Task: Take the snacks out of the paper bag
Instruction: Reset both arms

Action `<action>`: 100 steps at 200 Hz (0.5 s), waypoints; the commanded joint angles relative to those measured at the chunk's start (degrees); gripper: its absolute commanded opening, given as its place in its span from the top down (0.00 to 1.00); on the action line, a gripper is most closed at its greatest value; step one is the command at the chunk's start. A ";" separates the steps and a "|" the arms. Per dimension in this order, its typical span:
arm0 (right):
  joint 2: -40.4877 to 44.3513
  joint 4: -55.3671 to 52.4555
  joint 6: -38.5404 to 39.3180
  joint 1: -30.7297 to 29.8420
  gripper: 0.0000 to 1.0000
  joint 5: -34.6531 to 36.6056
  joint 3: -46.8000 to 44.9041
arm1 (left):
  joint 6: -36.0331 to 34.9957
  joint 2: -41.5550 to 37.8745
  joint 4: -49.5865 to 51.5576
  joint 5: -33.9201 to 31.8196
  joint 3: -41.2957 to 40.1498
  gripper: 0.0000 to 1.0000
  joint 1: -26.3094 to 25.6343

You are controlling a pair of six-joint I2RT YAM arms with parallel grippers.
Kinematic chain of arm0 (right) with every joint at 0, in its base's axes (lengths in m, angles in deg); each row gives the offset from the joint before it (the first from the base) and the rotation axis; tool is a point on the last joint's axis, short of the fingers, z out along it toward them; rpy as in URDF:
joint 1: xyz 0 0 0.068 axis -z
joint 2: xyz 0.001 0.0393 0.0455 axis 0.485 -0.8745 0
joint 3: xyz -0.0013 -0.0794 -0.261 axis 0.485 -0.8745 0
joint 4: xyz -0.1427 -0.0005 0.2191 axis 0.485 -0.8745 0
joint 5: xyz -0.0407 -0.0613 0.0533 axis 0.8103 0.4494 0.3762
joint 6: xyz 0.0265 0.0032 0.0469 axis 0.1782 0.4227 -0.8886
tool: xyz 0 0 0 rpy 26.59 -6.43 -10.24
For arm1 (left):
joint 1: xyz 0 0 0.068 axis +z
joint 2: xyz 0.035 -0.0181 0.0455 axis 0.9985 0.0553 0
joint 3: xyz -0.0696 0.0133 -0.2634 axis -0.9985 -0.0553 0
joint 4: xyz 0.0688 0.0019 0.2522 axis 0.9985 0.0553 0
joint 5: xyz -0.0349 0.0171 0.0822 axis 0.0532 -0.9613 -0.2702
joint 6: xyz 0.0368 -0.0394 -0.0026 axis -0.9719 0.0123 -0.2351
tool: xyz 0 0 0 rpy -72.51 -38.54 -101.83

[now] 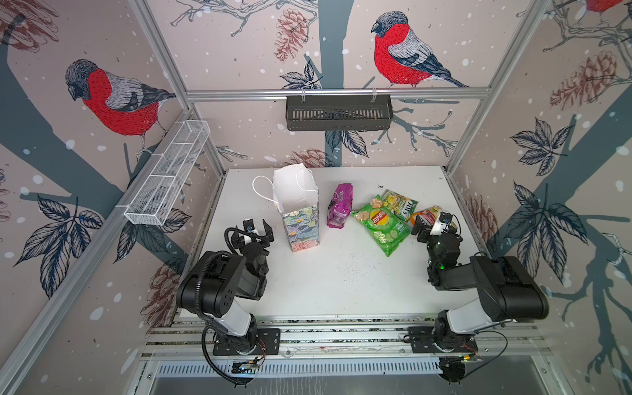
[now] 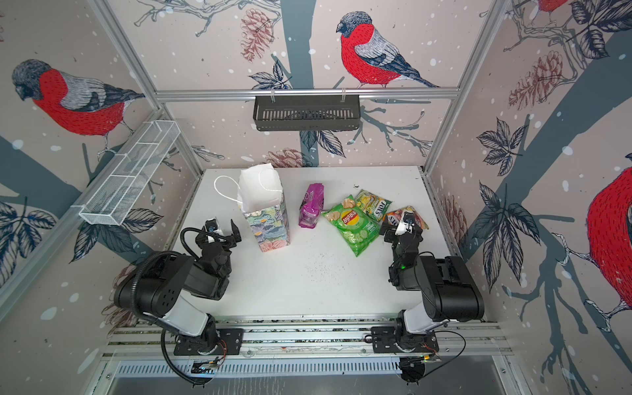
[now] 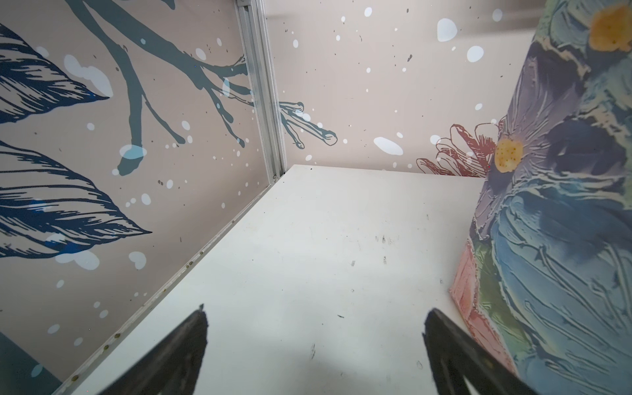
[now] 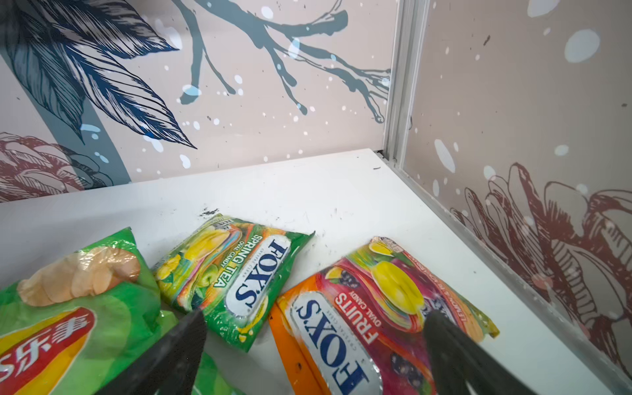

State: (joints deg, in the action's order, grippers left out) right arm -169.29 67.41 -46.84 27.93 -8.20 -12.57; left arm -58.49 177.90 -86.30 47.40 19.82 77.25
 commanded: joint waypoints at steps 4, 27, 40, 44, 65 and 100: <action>0.41 -1.02 0.72 -0.02 0.00 2.54 0.71 | 0.02 -0.27 -1.02 0.30 0.42 0.02 0.18; -0.46 2.33 0.95 -0.13 0.00 2.56 -0.32 | 0.02 -0.29 -0.86 0.30 0.50 0.02 0.35; -0.26 2.05 0.95 -0.10 0.00 2.59 -0.32 | 0.02 -0.30 -0.90 0.27 0.50 0.02 0.27; -0.27 2.24 0.99 -0.13 0.00 2.58 -0.32 | 0.02 -0.30 -0.92 0.34 0.50 0.02 0.27; -0.25 2.18 0.99 -0.13 0.00 2.61 -0.39 | 0.02 -0.30 -0.99 0.32 0.51 0.02 0.32; -0.23 2.20 1.03 -0.15 0.00 2.67 -0.36 | 0.02 -0.30 -0.97 0.33 0.52 0.02 0.34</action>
State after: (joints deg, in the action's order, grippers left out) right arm -169.51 67.70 -46.58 27.89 -6.34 -12.92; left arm -58.36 177.79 -85.91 47.42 20.15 77.29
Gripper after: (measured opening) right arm 0.997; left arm 0.978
